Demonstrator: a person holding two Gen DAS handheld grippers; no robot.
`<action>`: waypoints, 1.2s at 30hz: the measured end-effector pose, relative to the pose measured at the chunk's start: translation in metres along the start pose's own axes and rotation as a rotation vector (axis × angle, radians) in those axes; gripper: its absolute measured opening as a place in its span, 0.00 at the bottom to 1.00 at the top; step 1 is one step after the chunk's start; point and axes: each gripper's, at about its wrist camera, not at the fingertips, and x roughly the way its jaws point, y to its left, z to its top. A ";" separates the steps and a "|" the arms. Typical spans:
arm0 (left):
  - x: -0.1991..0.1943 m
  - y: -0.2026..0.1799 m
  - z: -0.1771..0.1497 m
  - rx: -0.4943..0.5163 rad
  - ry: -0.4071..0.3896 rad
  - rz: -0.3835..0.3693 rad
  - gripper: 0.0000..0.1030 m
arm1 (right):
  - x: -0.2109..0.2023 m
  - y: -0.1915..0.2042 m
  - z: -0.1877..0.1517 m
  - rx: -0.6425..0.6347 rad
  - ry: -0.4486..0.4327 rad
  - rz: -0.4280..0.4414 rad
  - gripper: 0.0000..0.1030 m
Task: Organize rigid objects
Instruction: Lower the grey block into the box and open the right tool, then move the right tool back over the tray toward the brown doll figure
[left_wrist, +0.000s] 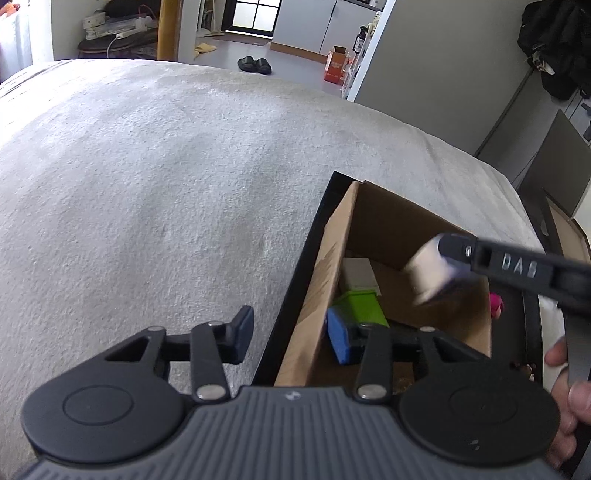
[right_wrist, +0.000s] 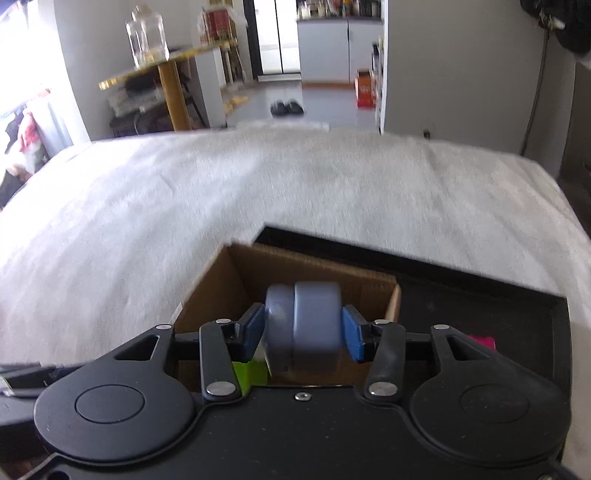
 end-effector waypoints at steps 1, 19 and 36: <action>0.001 0.000 0.000 0.001 0.001 -0.004 0.40 | -0.001 0.001 0.001 -0.009 -0.005 -0.005 0.48; -0.003 -0.006 -0.004 0.011 0.036 -0.008 0.24 | -0.031 -0.030 -0.018 0.043 -0.007 -0.026 0.48; -0.027 -0.046 -0.006 0.130 -0.012 0.075 0.50 | -0.061 -0.097 -0.043 0.091 -0.059 -0.031 0.65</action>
